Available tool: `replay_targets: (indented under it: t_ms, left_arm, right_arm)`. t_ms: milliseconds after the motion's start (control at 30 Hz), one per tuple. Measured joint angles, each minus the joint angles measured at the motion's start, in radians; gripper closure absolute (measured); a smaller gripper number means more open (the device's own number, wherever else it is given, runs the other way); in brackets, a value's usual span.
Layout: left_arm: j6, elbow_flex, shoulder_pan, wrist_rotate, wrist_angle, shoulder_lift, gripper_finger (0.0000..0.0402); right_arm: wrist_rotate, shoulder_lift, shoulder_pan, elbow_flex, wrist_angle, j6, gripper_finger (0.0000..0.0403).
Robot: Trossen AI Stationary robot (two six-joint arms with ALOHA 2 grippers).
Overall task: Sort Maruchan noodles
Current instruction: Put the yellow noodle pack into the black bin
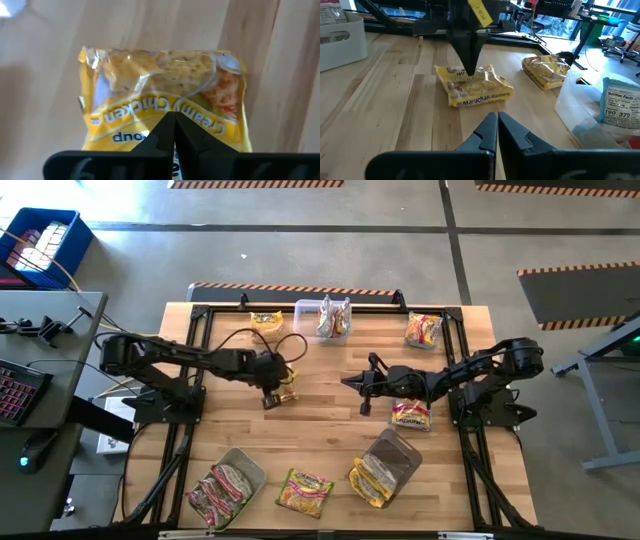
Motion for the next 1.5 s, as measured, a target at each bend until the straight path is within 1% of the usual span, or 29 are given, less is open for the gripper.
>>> replay_targets:
  t_ms: [67, 167, 200, 233, 267, 333, 367, 433, 533, 667, 733, 833, 967, 1033, 1100, 1167, 1233, 1300, 1400, 1500]
  left_arm:
    - [-0.009, 0.042, -0.012, -0.088, -0.083, 0.002, 0.0402]
    - [-0.120, 0.101, 0.001, -0.282, -0.265, 0.001, 0.0401]
    - [-0.163, 0.109, 0.018, -0.315, -0.328, 0.001, 0.0401]
    - [-0.205, 0.109, 0.038, -0.313, -0.374, 0.001, 0.0401]
    - [-0.242, 0.105, 0.058, -0.288, -0.400, 0.005, 0.0401]
    - [-0.284, 0.077, 0.087, -0.220, -0.396, 0.011, 0.0401]
    - [-0.288, 0.057, 0.097, -0.204, -0.384, 0.011, 0.0401]
    - [-0.283, 0.015, 0.111, -0.189, -0.309, 0.011, 0.0401]
    - [-0.268, -0.036, 0.124, -0.174, -0.149, 0.011, 0.0401]
    - [-0.176, -0.071, 0.129, -0.158, 0.092, 0.011, 0.0401]
    - [-0.114, -0.091, 0.129, -0.098, 0.232, 0.011, 0.0401]
    - [-0.075, -0.108, 0.127, 0.002, 0.422, 0.028, 0.0401]
    - [-0.035, -0.110, 0.123, 0.092, 0.545, 0.099, 0.0401]
    - [-0.010, -0.105, 0.116, 0.148, 0.568, 0.124, 0.0401]
    - [-0.006, -0.086, 0.095, 0.187, 0.529, 0.114, 0.0401]
    - [-0.038, -0.066, 0.065, 0.207, 0.443, 0.059, 0.0400]
    - [-0.087, -0.041, 0.032, 0.211, 0.320, -0.012, 0.0396]
    - [-0.115, -0.015, -0.002, 0.224, 0.150, -0.085, 0.0386]
    - [-0.189, 0.003, -0.052, 0.192, -0.059, -0.166, 0.0364]
    - [-0.263, 0.002, -0.087, 0.153, -0.203, -0.193, 0.0335]
  right_arm:
    - [0.000, 0.000, 0.000, 0.000, 0.000, 0.000, 0.0402]
    - [0.000, 0.000, 0.000, 0.000, -0.005, 0.004, 0.0402]
    - [0.000, 0.000, 0.000, 0.000, -0.006, 0.004, 0.0402]
    - [0.000, 0.000, 0.000, 0.000, -0.007, 0.004, 0.0402]
    - [0.000, 0.000, 0.000, 0.000, -0.008, 0.004, 0.0402]
    - [0.000, 0.000, 0.000, 0.000, -0.008, 0.004, 0.0402]
    - [0.000, 0.000, 0.000, 0.000, -0.008, 0.004, 0.0402]
    - [0.000, 0.000, 0.001, 0.000, -0.012, 0.004, 0.0402]
    - [-0.001, 0.000, 0.002, 0.000, -0.021, 0.004, 0.0402]
    - [-0.002, 0.000, 0.002, 0.000, -0.023, 0.004, 0.0402]
    - [-0.005, 0.000, 0.002, 0.000, -0.023, 0.004, 0.0402]
    - [-0.005, 0.000, 0.002, 0.000, -0.023, 0.008, 0.0402]
    - [-0.006, 0.000, 0.002, 0.000, -0.023, 0.008, 0.0402]
    - [-0.013, 0.000, 0.002, 0.000, -0.023, 0.011, 0.0402]
    - [-0.023, 0.000, 0.002, 0.000, -0.023, 0.026, 0.0402]
    - [-0.035, 0.000, 0.002, 0.000, -0.025, 0.031, 0.0402]
    - [-0.041, 0.000, 0.002, 0.000, -0.034, 0.031, 0.0402]
    - [-0.042, 0.000, 0.002, 0.000, -0.039, 0.031, 0.0402]
    - [-0.041, 0.000, 0.002, 0.000, -0.044, 0.031, 0.0402]
    - [-0.041, 0.000, 0.002, 0.000, -0.044, 0.031, 0.0402]
